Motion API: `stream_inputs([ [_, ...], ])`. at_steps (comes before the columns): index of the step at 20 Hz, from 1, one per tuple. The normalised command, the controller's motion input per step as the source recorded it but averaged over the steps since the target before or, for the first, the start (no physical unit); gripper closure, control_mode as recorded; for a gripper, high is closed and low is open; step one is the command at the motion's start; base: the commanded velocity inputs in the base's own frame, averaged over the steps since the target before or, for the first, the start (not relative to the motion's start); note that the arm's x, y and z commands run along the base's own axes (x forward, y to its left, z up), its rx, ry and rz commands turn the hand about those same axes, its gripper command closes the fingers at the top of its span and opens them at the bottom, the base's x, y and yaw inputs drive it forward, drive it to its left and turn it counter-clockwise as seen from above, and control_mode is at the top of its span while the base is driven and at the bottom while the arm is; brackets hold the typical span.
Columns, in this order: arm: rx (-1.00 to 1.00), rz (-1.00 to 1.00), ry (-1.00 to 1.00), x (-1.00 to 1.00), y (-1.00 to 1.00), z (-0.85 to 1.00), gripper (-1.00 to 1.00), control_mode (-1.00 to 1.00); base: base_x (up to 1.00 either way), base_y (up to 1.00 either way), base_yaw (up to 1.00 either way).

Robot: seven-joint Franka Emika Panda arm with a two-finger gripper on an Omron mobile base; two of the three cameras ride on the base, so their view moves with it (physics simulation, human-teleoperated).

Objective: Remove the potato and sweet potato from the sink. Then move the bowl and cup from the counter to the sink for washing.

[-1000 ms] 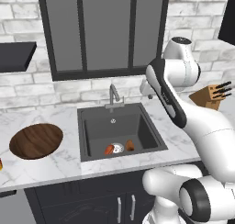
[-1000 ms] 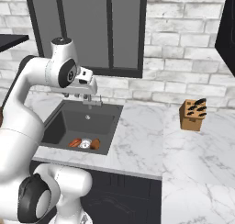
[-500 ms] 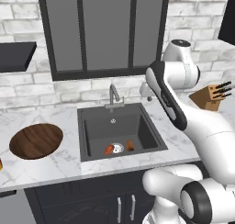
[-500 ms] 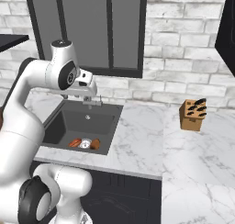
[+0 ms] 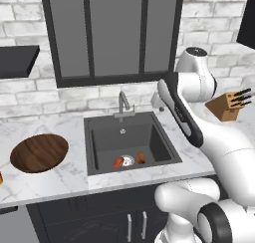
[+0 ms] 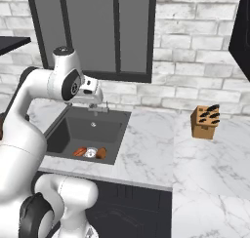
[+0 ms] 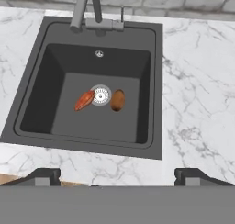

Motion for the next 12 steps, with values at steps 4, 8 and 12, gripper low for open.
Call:
stream_inputs([
  [4, -0.01, 0.01, -0.04, 0.0, 0.0, -0.14, -1.0, -1.0, 0.0, 0.0, 0.0],
  [8, 0.0, 0.0, 0.0, 0.0, 0.0, -0.14, -1.0, -1.0, 0.0, 0.0, 0.0],
  [12, 0.0, 0.0, 0.0, 0.0, 0.0, -0.14, -1.0, -1.0, 0.0, 0.0, 0.0],
])
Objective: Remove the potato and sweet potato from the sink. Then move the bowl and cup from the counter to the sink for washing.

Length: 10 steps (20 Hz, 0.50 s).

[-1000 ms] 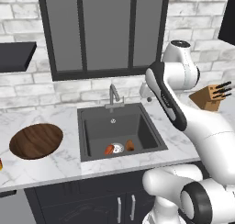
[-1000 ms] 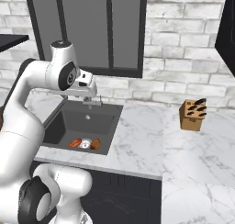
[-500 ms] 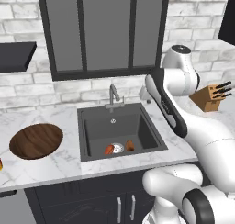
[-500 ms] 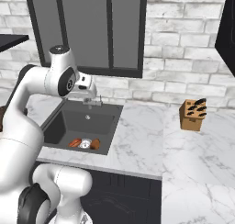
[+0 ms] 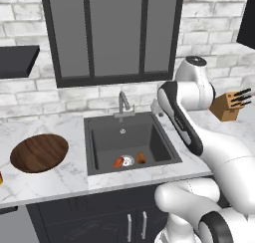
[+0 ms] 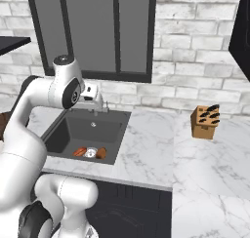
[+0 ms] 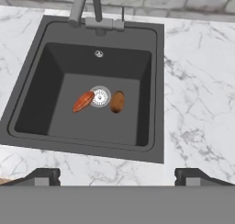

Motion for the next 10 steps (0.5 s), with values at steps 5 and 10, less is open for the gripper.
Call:
stream_inputs([
  [5, 0.0, 0.0, 0.0, 0.0, 0.0, -0.13, -1.0, -1.0, 0.0, 0.0, 0.0],
  [10, 0.0, 0.0, 0.0, 0.0, 0.02, -0.14, -1.0, -1.0, 0.0, 0.0, 0.0],
])
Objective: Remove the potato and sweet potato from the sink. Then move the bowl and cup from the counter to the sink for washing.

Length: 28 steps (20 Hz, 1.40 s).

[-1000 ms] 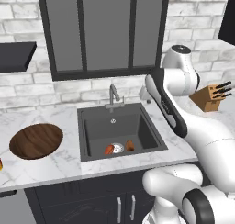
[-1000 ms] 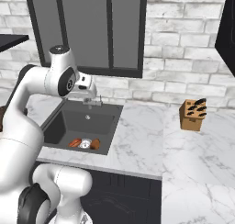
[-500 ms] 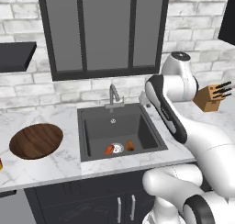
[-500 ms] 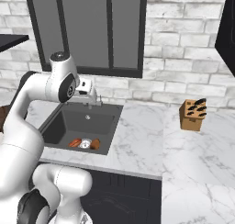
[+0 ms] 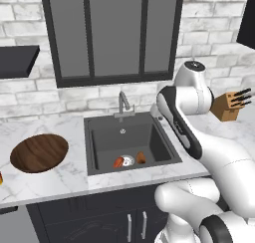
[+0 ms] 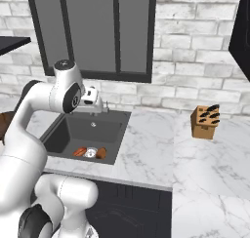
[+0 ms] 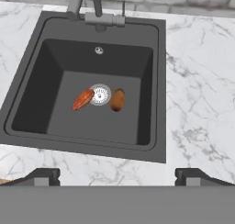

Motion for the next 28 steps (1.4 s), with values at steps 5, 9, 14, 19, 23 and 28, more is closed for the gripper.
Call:
stream_inputs([
  [5, 0.0, 0.0, 0.0, 0.0, 0.05, -0.15, -1.0, -1.0, 0.0, 0.0, 0.0],
  [9, 0.0, 0.0, 0.0, 0.0, 0.06, -0.17, -1.0, -1.0, 0.0, 0.0, 0.0],
  [14, 0.0, 0.0, 0.0, 0.0, 0.06, -0.17, -1.0, -1.0, 0.0, 0.0, 0.0],
  [19, 0.0, 0.0, 0.0, 0.0, 0.05, -0.16, -1.0, -1.0, 0.0, 0.0, 0.0],
  [23, 0.0, 0.0, 0.0, 0.0, 0.03, -0.17, -1.0, -1.0, 0.0, 0.0, 0.0],
  [28, 0.0, 0.0, 0.0, 0.0, 0.0, -0.17, -1.0, -1.0, 0.0, 0.0, 0.0],
])
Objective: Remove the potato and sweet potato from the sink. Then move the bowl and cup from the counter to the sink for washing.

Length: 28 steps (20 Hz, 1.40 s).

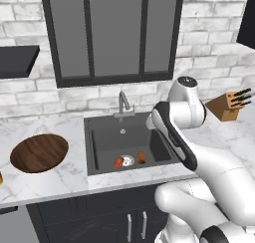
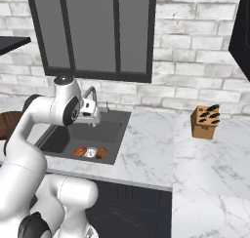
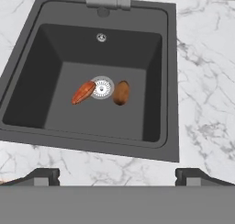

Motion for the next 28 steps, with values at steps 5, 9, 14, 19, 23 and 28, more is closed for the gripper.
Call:
stream_inputs([
  [5, 0.0, 0.02, -0.01, 0.0, 0.0, -0.16, -1.0, -1.0, 0.0, 0.0, 0.0],
  [9, 0.0, 0.04, -0.04, 0.0, 0.0, -0.14, -1.0, -1.0, 0.0, 0.0, 0.0],
  [14, 0.0, 0.05, -0.02, 0.0, 0.0, -0.16, -1.0, -1.0, 0.0, 0.0, 0.0],
  [19, 0.0, 0.04, 0.0, 0.0, 0.0, -0.17, -1.0, -1.0, 0.0, 0.0, 0.0],
  [23, 0.0, 0.02, 0.0, 0.01, 0.0, -0.14, -1.0, -1.0, 0.0, 0.0, 0.0],
  [28, 0.0, 0.03, 0.0, 0.05, 0.01, -0.11, -1.0, -1.0, 0.0, 0.0, 0.0],
])
